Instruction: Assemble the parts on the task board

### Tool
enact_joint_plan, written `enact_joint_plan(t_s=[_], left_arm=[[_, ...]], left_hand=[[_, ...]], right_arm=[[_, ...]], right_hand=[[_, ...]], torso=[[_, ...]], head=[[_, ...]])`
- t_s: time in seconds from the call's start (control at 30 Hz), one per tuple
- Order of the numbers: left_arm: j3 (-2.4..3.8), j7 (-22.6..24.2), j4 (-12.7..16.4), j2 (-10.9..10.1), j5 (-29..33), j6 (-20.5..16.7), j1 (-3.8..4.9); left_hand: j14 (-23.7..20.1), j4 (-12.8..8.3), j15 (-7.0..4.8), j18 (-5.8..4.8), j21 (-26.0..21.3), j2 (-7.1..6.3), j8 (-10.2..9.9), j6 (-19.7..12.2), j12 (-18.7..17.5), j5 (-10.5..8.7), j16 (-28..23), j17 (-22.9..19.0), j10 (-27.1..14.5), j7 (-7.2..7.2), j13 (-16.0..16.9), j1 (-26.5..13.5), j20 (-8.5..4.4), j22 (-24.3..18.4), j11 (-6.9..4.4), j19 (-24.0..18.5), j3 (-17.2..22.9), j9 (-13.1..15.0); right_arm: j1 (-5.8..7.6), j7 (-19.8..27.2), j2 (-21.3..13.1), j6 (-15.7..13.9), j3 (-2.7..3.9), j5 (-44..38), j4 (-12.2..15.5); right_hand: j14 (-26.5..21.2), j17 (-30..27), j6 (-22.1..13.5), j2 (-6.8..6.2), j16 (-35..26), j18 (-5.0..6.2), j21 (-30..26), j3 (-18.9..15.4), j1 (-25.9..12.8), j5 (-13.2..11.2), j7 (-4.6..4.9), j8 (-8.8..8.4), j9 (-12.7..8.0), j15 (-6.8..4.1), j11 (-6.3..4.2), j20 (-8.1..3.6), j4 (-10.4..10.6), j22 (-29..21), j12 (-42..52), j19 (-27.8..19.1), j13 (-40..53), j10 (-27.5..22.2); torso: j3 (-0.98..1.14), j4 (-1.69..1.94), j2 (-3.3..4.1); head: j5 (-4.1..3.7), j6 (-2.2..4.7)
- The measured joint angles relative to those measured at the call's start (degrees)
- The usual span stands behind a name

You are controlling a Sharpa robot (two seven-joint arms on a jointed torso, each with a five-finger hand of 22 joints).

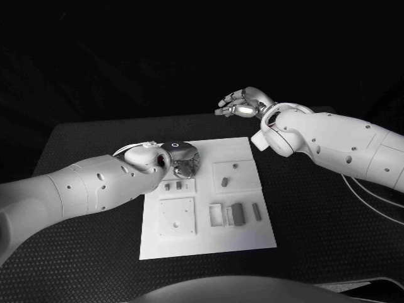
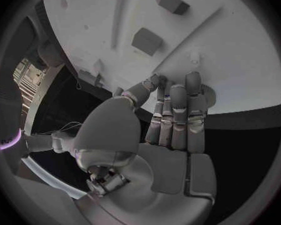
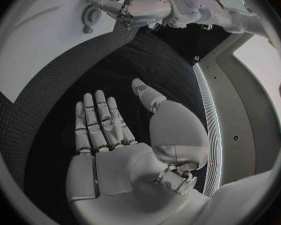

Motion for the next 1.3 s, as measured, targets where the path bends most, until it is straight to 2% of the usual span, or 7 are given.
enact_joint_plan(t_s=[0.43,0.63,0.77,1.1,1.3], left_arm=[[0.06,-0.19,-1.0,0.44,-0.07,-0.16,0.03],[0.17,-0.03,-1.62,0.71,-0.16,-0.24,-0.08],[0.2,0.42,-2.1,0.86,-0.16,-0.59,-0.19],[0.31,1.22,-2.6,0.85,-0.16,-1.81,-0.53],[0.28,1.38,-2.38,0.59,-0.11,-2.55,-0.67]], left_hand=[[0.44,-0.12,-0.03,0.0,0.4,0.0,0.0,-0.29,-0.57,0.0,0.45,0.25,0.09,0.28,0.02,0.0,0.0,0.76,-0.09,0.41,0.12,-0.29],[0.53,-0.27,-0.12,0.0,0.41,-1.06,0.0,-0.29,-0.56,0.23,0.45,0.25,0.29,0.27,0.49,1.99,-0.09,1.13,0.05,0.51,1.78,-0.41],[0.74,-0.27,0.07,0.0,0.44,-1.28,0.0,-0.29,-0.52,0.22,0.45,0.25,0.37,0.27,0.56,2.21,-0.09,1.24,-0.03,0.51,1.78,-0.42],[0.95,-0.24,-0.12,0.02,0.44,-1.28,0.26,0.2,-0.74,0.23,0.7,0.27,0.99,0.22,0.57,2.21,0.11,1.49,-0.21,0.72,1.81,-0.47],[1.76,-0.24,-0.53,0.03,0.44,-0.95,0.71,1.02,-0.88,0.22,0.89,0.33,1.86,-0.2,0.65,1.87,-0.31,1.7,-0.45,1.33,1.81,-0.4]], right_arm=[[0.0,-0.02,0.08,0.02,0.0,0.02,-0.06],[0.0,-0.02,0.09,0.05,0.0,0.05,-0.07],[0.0,-0.02,0.05,0.06,0.0,0.06,-0.04],[0.0,-0.03,-0.07,0.07,0.0,0.07,0.05],[-0.01,-0.03,-0.06,0.07,0.0,0.08,0.05]], right_hand=[[0.0,-0.06,-0.01,0.0,0.0,0.0,-0.22,0.0,0.0,0.0,-0.01,0.0,-0.06,0.0,0.0,0.0,0.0,0.06,-0.22,0.0,-0.25,0.41],[0.16,-0.13,-0.01,0.0,-0.28,0.0,-0.22,-0.16,0.0,0.0,-0.01,0.0,-0.15,0.16,0.0,0.0,0.16,0.22,-0.22,0.01,-0.47,0.41],[0.21,-0.13,-0.01,0.0,-0.28,0.0,-0.22,-0.16,0.0,0.0,-0.01,0.0,-0.16,0.21,0.0,-0.01,0.16,0.21,-0.22,0.01,-0.53,0.41],[0.21,-0.12,-0.01,0.0,-0.28,0.0,-0.43,-0.16,0.0,0.0,-0.01,0.0,-0.2,0.21,0.0,0.19,0.16,0.28,-0.44,-0.19,-0.66,0.4],[0.21,-0.12,-0.01,0.0,-0.28,0.0,-0.43,-0.16,0.0,0.0,-0.01,0.0,-0.21,0.21,0.0,0.19,0.16,0.35,-0.44,-0.19,-0.73,0.4]], torso=[[-0.04,0.07,-0.02],[-0.05,0.07,-0.02],[-0.08,0.07,-0.01],[-0.08,0.07,0.05],[-0.04,0.06,0.05]], head=[[-0.08,-0.03],[-0.04,-0.11],[-0.1,-0.16],[-0.28,-0.29],[-0.33,-0.38]])
